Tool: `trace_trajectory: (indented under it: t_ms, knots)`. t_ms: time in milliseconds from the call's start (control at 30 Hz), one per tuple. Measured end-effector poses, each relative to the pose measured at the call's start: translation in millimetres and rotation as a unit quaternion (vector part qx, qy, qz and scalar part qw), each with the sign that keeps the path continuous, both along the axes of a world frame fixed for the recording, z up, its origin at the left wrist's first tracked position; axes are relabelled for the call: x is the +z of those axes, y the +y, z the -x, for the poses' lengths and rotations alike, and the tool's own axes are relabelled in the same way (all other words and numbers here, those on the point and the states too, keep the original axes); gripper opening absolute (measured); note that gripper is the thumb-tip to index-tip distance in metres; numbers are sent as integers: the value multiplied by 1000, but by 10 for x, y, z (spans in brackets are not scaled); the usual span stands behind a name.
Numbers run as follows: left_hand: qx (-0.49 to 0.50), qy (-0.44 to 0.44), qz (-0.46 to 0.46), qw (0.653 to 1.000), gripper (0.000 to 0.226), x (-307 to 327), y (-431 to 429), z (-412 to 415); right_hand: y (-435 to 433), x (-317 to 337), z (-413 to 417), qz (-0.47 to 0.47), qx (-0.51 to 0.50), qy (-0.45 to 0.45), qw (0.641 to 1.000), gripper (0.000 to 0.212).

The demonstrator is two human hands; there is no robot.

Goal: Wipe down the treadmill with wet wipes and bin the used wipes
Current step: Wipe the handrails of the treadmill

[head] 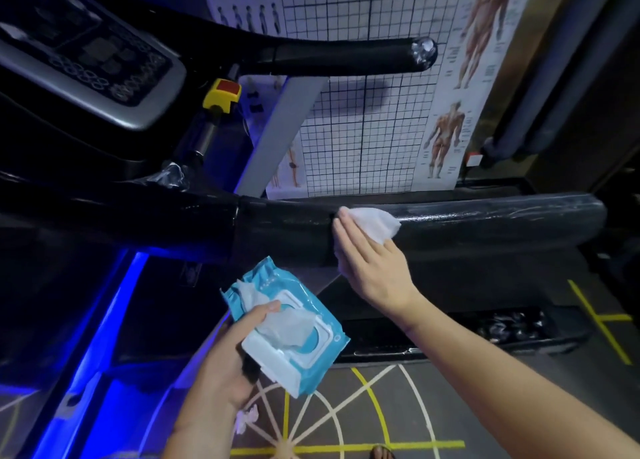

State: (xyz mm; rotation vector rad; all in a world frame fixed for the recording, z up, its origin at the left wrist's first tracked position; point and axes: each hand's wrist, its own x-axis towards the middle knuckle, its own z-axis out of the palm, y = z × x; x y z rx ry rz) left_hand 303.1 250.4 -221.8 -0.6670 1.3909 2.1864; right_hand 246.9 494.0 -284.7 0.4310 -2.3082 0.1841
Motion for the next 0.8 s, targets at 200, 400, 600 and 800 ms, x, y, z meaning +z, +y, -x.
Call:
trace_trajectory:
  t_ms: [200,400,600,800]
  knots:
    - [-65,-3,14,998,28,48,193,33,419,-23,-28,-108,15,25,994,62]
    - [-110,18,50,992,16,43,544,73,1127,-147,-208,-112,-13,48,993,59]
    - [-138,20,50,989,35,34,932,81,1797,-112,-348,-108,-3,22,994,58]
    - [-169,25,46,984,43,57,1405,51,2280,-143,-462,-109,-26,20,994,56]
